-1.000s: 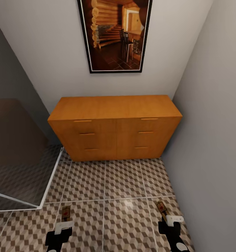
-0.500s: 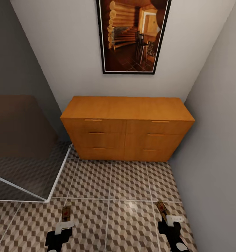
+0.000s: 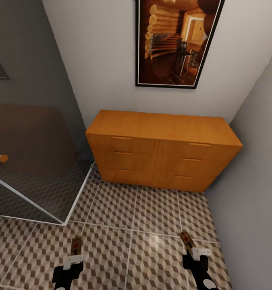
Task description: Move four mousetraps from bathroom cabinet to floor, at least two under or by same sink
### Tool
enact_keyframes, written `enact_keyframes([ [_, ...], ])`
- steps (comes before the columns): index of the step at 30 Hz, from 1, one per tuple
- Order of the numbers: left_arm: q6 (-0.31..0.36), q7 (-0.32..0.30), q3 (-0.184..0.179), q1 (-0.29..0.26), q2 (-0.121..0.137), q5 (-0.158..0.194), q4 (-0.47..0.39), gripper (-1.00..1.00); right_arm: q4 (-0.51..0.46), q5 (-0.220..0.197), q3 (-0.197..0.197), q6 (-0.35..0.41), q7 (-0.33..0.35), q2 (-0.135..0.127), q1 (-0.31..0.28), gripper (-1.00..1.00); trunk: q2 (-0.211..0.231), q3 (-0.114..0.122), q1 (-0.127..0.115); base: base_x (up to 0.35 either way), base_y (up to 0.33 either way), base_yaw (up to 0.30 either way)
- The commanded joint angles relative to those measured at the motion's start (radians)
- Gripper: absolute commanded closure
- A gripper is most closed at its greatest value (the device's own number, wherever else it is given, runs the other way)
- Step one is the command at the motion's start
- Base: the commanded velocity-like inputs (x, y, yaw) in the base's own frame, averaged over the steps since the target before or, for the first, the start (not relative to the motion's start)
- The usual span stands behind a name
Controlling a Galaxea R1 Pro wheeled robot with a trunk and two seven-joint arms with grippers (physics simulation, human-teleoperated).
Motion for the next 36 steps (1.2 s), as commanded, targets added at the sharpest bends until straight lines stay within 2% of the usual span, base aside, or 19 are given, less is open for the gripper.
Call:
enact_keyframes([
  [1,-0.002,0.005,-0.006,-0.001,-0.001,-0.002,0.002,1.00,0.000,-0.010,0.008,-0.003,-0.002,-0.001,-0.001,1.00,-0.002,0.000,0.001,0.000,0.000,0.134],
  [36,-0.002,0.006,-0.006,-0.001,-0.002,-0.002,0.002,1.00,0.000,-0.010,0.008,-0.004,-0.002,-0.002,0.000,1.00,-0.002,0.051,0.001,0.000,0.000,0.094],
])
